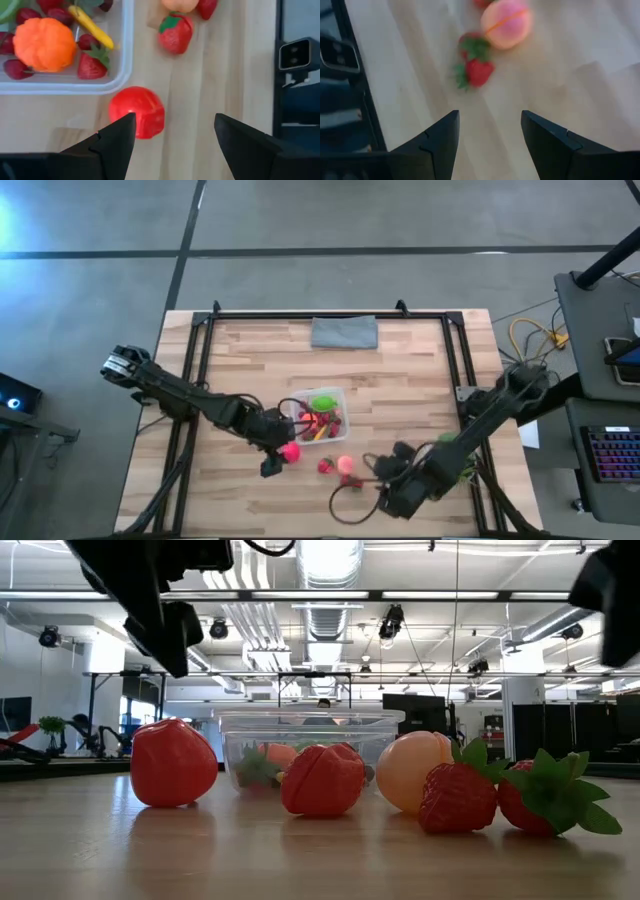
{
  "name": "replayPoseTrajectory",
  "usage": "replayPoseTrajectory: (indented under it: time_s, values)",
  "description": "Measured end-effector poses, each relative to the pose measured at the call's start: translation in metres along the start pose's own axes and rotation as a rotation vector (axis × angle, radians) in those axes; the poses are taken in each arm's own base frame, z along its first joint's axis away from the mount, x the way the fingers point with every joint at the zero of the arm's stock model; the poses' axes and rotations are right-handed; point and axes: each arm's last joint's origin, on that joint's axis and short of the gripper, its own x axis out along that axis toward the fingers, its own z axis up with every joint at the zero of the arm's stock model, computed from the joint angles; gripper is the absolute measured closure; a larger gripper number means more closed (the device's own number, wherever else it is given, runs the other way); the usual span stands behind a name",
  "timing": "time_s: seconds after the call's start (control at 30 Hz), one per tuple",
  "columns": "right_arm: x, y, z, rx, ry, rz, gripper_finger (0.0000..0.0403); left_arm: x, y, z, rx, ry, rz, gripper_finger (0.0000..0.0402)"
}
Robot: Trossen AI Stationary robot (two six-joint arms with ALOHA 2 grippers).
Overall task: Pick and placing Produce into tupperware
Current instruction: Put the red strawberry into the transparent container
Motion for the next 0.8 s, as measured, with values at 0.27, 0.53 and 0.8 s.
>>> replayPoseTrajectory:
  time_s: [0.27,0.53,0.8]
  values:
    - [0.038,0.037,-0.007,-0.074,0.127,0.042,0.0197,-0.008,0.009,-0.014,0.026,0.077,0.079,0.0146]
    - [0.039,0.047,0.003,-0.069,0.019,-0.002,0.0197,-0.015,0.027,-0.042,0.030,0.102,0.100,0.0146]
    - [0.051,0.031,0.018,0.024,-0.014,-0.074,0.0157,-0.022,0.040,-0.060,0.018,0.051,0.105,0.0146]
